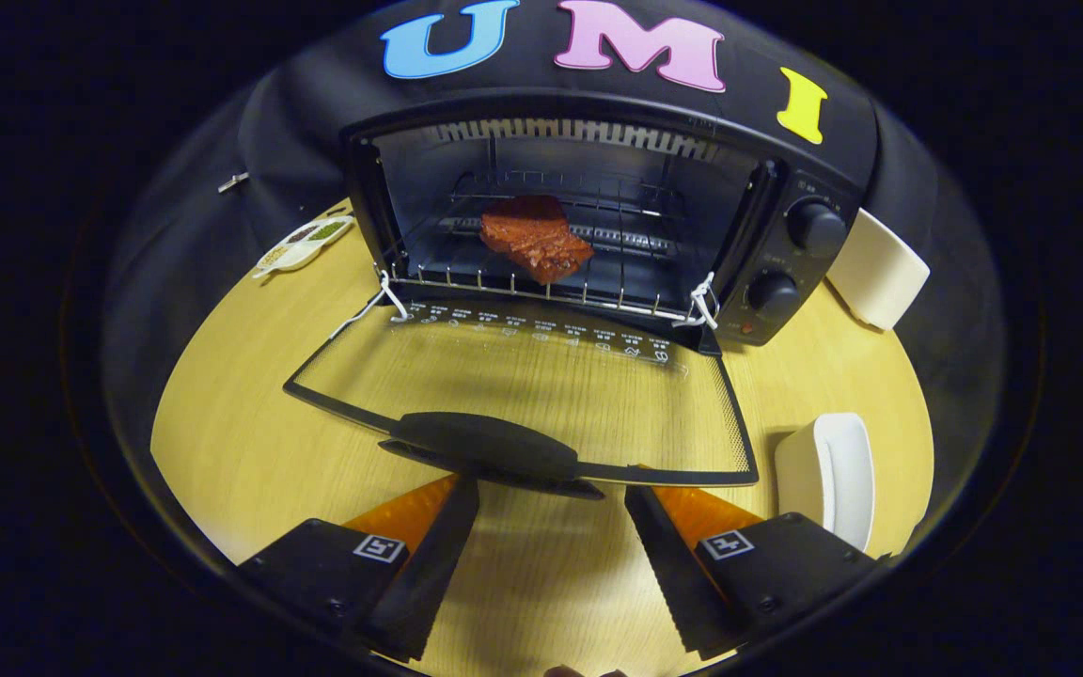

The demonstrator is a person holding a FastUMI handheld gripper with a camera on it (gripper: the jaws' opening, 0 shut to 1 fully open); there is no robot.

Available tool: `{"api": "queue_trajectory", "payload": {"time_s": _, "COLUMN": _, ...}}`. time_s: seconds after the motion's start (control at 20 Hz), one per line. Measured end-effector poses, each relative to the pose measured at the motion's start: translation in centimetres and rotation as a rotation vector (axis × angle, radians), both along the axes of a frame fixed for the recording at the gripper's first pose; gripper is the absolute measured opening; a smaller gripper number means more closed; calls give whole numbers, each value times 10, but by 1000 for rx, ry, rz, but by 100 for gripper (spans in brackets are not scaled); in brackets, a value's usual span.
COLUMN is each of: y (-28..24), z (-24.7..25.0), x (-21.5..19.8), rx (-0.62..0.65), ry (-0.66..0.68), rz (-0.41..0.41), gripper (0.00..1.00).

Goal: Open the toaster oven, put the food inside, and close the toaster oven door.

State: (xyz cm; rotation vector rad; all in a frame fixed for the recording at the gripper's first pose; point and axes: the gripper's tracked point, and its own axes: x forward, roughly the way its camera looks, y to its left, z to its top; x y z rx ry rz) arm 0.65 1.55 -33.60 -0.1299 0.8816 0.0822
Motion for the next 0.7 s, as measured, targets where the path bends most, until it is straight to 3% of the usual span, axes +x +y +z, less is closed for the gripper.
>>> {"api": "queue_trajectory", "payload": {"time_s": 0.35, "y": 7, "z": 59, "x": 12, "rx": 39, "ry": -111, "rz": 28, "gripper": 97}}
{"api": "queue_trajectory", "payload": {"time_s": 0.7, "y": 8, "z": 114, "x": 56, "rx": 50, "ry": -244, "rz": 38, "gripper": 97}}
